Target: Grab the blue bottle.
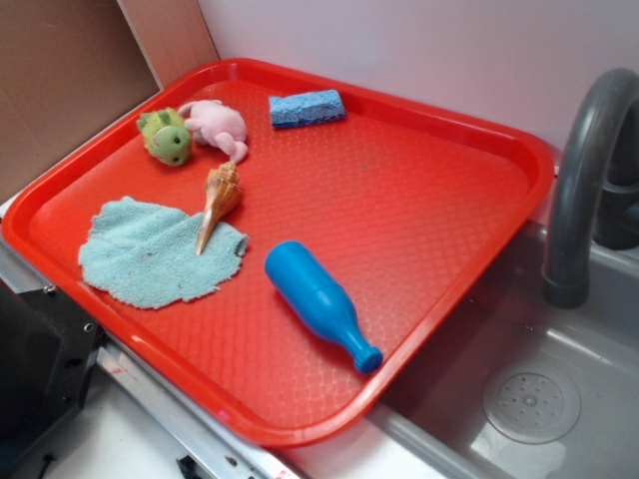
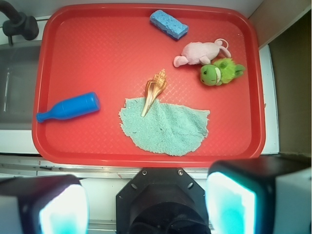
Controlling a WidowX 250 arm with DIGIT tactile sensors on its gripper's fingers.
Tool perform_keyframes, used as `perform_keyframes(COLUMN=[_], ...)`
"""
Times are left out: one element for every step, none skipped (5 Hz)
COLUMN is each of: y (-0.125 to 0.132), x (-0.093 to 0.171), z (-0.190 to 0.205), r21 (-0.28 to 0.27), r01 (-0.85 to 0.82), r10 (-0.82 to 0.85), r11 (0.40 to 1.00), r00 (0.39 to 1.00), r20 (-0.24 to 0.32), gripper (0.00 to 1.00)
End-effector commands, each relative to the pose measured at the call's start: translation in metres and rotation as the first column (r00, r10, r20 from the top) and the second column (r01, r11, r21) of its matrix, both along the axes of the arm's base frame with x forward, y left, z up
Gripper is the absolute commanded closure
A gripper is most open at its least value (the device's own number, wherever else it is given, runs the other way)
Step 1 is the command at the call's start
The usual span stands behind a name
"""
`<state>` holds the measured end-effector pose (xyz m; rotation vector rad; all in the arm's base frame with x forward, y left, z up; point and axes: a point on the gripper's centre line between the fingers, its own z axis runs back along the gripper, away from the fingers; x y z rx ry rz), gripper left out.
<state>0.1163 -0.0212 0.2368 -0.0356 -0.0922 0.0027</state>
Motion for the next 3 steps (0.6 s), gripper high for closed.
perform_keyframes(y=[0.0,0.0,-0.009], x=[0.0,0.01,0.013], z=[0.0,-0.003,-0.006], r21=[0.0,0.021,0.052], r01=[0.0,0.177,0.388], r10=[0.0,-0.178,-0.39], r11=[1.0,0.984,0.92], r00=[1.0,0.983,0.92], r20=[0.0,0.045,0.034], gripper=[0.0,0.0,0.0])
